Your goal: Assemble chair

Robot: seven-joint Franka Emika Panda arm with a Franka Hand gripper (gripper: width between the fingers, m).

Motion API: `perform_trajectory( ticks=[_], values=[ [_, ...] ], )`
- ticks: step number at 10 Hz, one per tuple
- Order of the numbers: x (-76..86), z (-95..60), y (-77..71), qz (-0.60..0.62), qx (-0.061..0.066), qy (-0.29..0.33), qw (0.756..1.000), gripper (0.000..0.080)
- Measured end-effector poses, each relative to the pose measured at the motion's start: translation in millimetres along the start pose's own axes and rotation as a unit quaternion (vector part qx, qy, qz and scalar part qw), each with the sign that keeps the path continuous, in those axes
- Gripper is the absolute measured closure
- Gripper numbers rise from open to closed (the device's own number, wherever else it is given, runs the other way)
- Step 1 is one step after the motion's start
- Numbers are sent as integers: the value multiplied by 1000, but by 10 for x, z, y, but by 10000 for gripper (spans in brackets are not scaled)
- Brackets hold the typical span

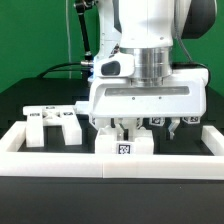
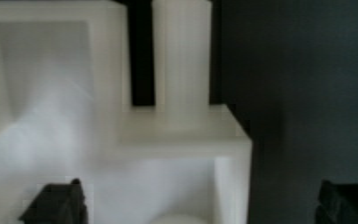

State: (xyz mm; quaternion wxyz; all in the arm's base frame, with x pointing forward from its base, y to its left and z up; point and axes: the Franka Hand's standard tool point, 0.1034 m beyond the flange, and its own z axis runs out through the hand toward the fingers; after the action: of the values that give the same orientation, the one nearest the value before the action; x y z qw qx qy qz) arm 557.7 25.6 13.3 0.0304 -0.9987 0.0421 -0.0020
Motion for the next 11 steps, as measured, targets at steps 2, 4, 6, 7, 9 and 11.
perform_trajectory(
  ticks=[2, 4, 6, 7, 9, 11],
  values=[
    [0, -1, -9, -1, 0, 0, 1000, 360],
    [0, 0, -9, -1, 0, 0, 1000, 538],
    [0, -1, -10, -1, 0, 0, 1000, 722],
    [3, -4, -10, -1, 0, 0, 1000, 765],
    [3, -5, -10, -1, 0, 0, 1000, 765],
    [3, -5, -10, -1, 0, 0, 1000, 765]
  ],
)
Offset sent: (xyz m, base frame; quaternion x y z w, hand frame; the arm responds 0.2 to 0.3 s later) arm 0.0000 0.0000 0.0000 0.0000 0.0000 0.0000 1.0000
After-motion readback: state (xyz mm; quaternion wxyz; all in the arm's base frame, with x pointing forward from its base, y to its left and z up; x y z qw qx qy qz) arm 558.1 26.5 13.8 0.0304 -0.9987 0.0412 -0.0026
